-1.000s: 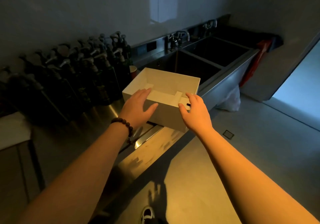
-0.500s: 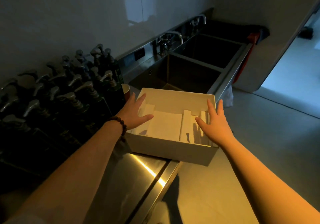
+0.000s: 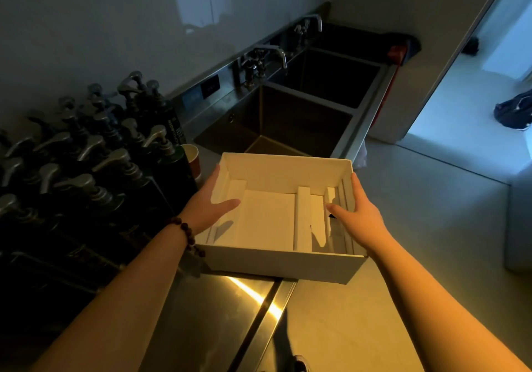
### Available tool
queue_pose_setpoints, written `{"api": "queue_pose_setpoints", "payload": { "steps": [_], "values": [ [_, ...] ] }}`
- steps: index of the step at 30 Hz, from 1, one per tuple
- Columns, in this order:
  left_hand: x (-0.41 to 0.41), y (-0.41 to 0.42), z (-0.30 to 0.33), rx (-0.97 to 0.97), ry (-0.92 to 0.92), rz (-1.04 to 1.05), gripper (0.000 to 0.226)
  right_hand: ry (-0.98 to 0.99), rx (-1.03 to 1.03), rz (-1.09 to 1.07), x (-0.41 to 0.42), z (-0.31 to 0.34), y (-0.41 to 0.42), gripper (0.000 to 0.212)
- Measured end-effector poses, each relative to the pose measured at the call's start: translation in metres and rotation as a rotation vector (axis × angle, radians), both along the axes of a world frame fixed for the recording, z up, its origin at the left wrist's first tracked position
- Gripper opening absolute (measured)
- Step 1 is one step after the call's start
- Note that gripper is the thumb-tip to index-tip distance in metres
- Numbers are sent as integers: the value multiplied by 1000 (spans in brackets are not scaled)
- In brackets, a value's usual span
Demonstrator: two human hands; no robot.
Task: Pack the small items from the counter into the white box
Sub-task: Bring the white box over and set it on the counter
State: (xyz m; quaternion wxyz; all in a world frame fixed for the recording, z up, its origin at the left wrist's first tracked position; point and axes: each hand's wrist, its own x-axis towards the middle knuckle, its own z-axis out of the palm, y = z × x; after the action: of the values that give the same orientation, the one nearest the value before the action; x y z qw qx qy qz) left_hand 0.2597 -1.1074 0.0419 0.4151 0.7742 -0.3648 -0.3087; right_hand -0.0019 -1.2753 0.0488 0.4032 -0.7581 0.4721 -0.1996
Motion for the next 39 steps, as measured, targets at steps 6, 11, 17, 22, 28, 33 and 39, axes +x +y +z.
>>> {"api": "queue_pose_setpoints", "payload": {
  "steps": [6,11,17,22,28,33,39],
  "values": [
    [-1,1,1,-18,90,20,92,-58,131,-20,-2,0,-1,86],
    [-10,16,2,-69,84,45,95,-70,107,29,-8,6,5,89],
    [-40,50,26,-134,-3,137,96,-101,89,147,-19,23,18,91],
    [-82,100,36,-139,-23,278,96,-98,76,283,-32,32,37,91],
    [-155,185,44,-167,-33,538,95,-77,52,499,-38,43,79,92],
    [-209,270,58,-169,-67,722,95,-98,60,699,-40,55,140,90],
    [-259,380,66,-172,-74,928,96,-123,113,919,-33,65,238,88]
  ]
}}
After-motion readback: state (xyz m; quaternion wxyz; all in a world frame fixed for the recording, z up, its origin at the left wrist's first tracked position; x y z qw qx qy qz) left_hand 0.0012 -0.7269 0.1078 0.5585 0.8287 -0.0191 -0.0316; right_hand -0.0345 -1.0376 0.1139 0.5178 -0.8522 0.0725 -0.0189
